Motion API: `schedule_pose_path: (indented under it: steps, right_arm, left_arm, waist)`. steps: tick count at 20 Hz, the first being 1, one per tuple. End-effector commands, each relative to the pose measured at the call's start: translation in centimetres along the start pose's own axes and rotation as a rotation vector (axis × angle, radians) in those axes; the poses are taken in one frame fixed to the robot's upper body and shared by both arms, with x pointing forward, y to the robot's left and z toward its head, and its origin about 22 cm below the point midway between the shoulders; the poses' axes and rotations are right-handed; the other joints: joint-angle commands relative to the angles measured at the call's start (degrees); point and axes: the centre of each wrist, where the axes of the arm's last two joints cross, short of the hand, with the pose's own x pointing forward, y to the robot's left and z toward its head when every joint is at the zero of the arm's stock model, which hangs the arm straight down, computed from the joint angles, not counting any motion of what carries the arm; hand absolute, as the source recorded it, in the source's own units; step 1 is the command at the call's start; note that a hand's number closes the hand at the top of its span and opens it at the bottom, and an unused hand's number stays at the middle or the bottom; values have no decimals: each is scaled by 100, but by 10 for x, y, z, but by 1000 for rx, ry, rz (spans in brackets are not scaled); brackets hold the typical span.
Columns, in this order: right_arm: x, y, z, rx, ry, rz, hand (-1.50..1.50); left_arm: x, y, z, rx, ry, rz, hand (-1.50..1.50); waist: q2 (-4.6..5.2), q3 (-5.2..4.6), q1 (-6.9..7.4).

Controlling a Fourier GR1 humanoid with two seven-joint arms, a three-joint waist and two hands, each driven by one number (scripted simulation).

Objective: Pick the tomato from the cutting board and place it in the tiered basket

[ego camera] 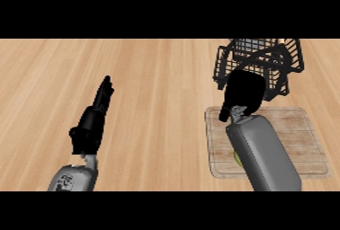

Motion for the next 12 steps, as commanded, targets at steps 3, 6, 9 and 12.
schedule_pose_path:
  steps: [3, 6, 9, 12]
  right_arm:
    - [30, -99, 53, -150, 58, -68, 150]
    - [24, -138, 59, -189, 78, -143, 150]
    - [33, -163, 55, -192, 112, -163, 150]
    - [23, -189, 60, -198, 105, -206, 150]
  left_arm:
    - [4, 3, -7, 30, 13, 6, 0]
    - [-14, 2, -1, 26, 11, -2, 0]
    - [2, -6, 1, 18, 1, 5, 0]
    - [3, 11, 3, 14, 12, 8, 0]
  waist:
    - [-35, 15, -117]
    - [-21, 11, -186]
    - [-15, 15, -109]
    - [-32, 16, -135]
